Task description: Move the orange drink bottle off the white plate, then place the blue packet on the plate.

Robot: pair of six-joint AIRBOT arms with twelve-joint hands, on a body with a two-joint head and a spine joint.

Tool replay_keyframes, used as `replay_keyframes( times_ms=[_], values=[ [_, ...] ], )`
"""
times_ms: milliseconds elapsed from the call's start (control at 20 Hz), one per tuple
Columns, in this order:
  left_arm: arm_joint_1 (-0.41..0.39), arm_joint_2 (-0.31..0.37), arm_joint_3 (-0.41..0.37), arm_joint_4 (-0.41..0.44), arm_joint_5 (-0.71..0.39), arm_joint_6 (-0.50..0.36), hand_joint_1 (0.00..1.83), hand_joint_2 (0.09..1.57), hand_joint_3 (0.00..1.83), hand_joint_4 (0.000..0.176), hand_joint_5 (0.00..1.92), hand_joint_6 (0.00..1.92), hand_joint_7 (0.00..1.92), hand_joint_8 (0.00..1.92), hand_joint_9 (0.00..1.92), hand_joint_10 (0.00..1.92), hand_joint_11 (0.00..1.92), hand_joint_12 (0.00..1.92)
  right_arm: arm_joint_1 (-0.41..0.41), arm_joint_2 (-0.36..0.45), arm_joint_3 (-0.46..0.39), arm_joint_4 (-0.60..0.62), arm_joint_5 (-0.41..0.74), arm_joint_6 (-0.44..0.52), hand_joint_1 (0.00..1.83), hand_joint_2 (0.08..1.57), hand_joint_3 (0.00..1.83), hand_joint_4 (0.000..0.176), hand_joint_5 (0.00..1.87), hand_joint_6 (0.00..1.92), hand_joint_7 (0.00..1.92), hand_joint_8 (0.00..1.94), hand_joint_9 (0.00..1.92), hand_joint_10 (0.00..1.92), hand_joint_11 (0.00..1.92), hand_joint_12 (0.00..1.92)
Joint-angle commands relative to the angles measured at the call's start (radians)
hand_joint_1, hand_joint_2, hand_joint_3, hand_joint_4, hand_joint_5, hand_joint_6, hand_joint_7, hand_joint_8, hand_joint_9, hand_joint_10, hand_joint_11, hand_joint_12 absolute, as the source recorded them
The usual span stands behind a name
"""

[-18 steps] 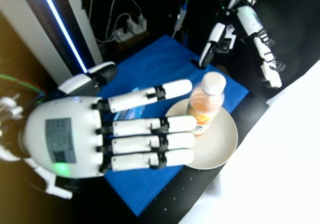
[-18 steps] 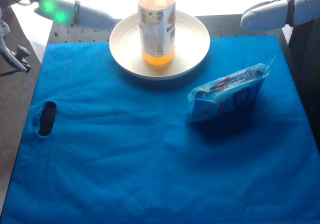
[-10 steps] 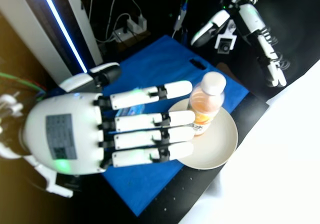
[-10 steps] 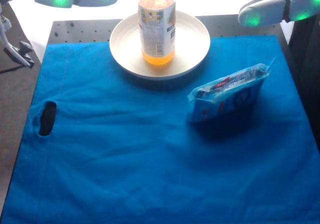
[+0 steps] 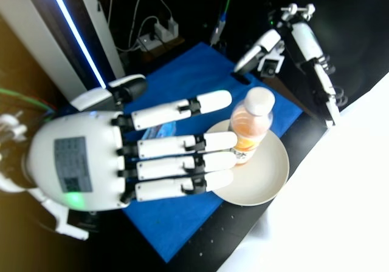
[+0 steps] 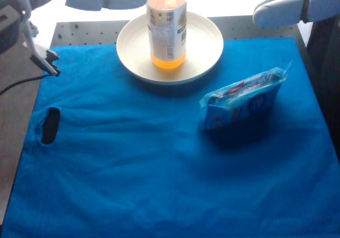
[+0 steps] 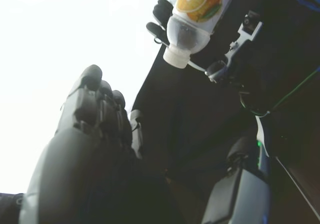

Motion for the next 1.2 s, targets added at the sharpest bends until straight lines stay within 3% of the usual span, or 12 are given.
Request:
replay_keyframes(
  times_ms=[0, 350, 450, 600, 750, 800, 900, 950, 1000, 1050, 1100, 1150],
  values=[
    [-0.015, -0.007, 0.008, -0.028, -0.099, -0.017, 0.49, 0.63, 0.00, 0.058, 0.03, 0.00, 0.17, 0.01, 0.09, 0.01, 0.08, 0.03, 0.015, 0.000, 0.004, 0.051, 0.102, 0.006, 0.72, 0.69, 0.00, 0.176, 0.09, 0.00, 0.07, 0.00, 0.03, 0.00, 0.00, 0.30],
    [-0.015, -0.049, 0.028, 0.019, -0.092, -0.060, 0.50, 0.61, 0.00, 0.073, 0.00, 0.00, 0.12, 0.00, 0.07, 0.00, 0.03, 0.01, 0.015, -0.008, 0.013, 0.051, 0.102, 0.006, 0.72, 0.70, 0.00, 0.176, 0.08, 0.00, 0.06, 0.00, 0.03, 0.00, 0.00, 0.32],
    [-0.015, -0.058, 0.028, 0.030, -0.092, -0.063, 0.47, 0.62, 0.00, 0.054, 0.00, 0.00, 0.12, 0.00, 0.07, 0.00, 0.05, 0.02, 0.015, -0.012, 0.017, 0.051, 0.102, 0.006, 0.72, 0.71, 0.00, 0.176, 0.08, 0.00, 0.05, 0.00, 0.02, 0.00, 0.00, 0.34],
    [-0.026, -0.099, 0.056, 0.055, -0.079, -0.078, 0.55, 0.60, 0.00, 0.095, 0.00, 0.00, 0.11, 0.00, 0.05, 0.00, 0.01, 0.00, 0.015, -0.016, 0.022, 0.051, 0.102, 0.006, 0.71, 0.70, 0.00, 0.176, 0.08, 0.00, 0.06, 0.00, 0.04, 0.00, 0.00, 0.36],
    [-0.034, -0.128, 0.081, 0.071, -0.071, -0.096, 0.55, 0.62, 0.00, 0.051, 0.00, 0.00, 0.14, 0.01, 0.05, 0.00, 0.03, 0.01, 0.015, -0.016, 0.022, 0.050, 0.102, 0.006, 0.71, 0.72, 0.00, 0.176, 0.06, 0.00, 0.09, 0.00, 0.06, 0.00, 0.00, 0.39],
    [-0.035, -0.135, 0.084, 0.074, -0.069, -0.096, 0.53, 0.63, 0.01, 0.057, 0.00, 0.00, 0.14, 0.01, 0.05, 0.00, 0.02, 0.01, 0.015, -0.018, 0.022, 0.049, 0.102, 0.006, 0.71, 0.72, 0.00, 0.176, 0.06, 0.00, 0.10, 0.00, 0.07, 0.00, 0.00, 0.41],
    [-0.036, -0.145, 0.089, 0.078, -0.069, -0.098, 0.53, 0.64, 0.01, 0.111, 0.00, 0.00, 0.13, 0.00, 0.06, 0.00, 0.02, 0.01, 0.015, -0.019, 0.022, 0.048, 0.102, 0.006, 0.71, 0.74, 0.00, 0.176, 0.06, 0.00, 0.10, 0.00, 0.08, 0.00, 0.00, 0.44],
    [-0.036, -0.151, 0.093, 0.081, -0.069, -0.102, 0.52, 0.63, 0.00, 0.110, 0.01, 0.00, 0.13, 0.00, 0.07, 0.01, 0.03, 0.01, 0.015, -0.020, 0.022, 0.048, 0.102, 0.006, 0.70, 0.74, 0.00, 0.176, 0.06, 0.00, 0.09, 0.00, 0.08, 0.00, 0.00, 0.42],
    [-0.036, -0.156, 0.098, 0.091, -0.069, -0.114, 0.58, 0.64, 0.01, 0.062, 0.02, 0.01, 0.14, 0.01, 0.09, 0.01, 0.05, 0.02, 0.015, -0.020, 0.021, 0.048, 0.102, 0.006, 0.72, 0.73, 0.00, 0.176, 0.07, 0.00, 0.08, 0.00, 0.05, 0.00, 0.00, 0.41],
    [-0.036, -0.159, 0.102, 0.097, -0.071, -0.125, 0.58, 0.64, 0.01, 0.062, 0.02, 0.01, 0.14, 0.01, 0.09, 0.01, 0.05, 0.02, 0.015, -0.021, 0.020, 0.047, 0.103, 0.006, 0.72, 0.73, 0.00, 0.176, 0.07, 0.00, 0.08, 0.00, 0.05, 0.00, 0.00, 0.41],
    [-0.035, -0.161, 0.106, 0.102, -0.078, -0.143, 0.75, 0.71, 0.01, 0.017, 0.15, 0.01, 0.30, 0.01, 0.25, 0.02, 0.20, 0.08, 0.015, -0.021, 0.018, 0.047, 0.103, 0.006, 0.70, 0.75, 0.00, 0.176, 0.08, 0.00, 0.10, 0.00, 0.06, 0.00, 0.00, 0.39],
    [-0.033, -0.162, 0.108, 0.102, -0.080, -0.150, 0.75, 0.71, 0.01, 0.017, 0.15, 0.01, 0.30, 0.01, 0.25, 0.02, 0.20, 0.08, 0.015, -0.021, 0.017, 0.047, 0.103, 0.006, 0.70, 0.75, 0.00, 0.176, 0.08, 0.00, 0.10, 0.00, 0.06, 0.00, 0.00, 0.39]
  ],
)
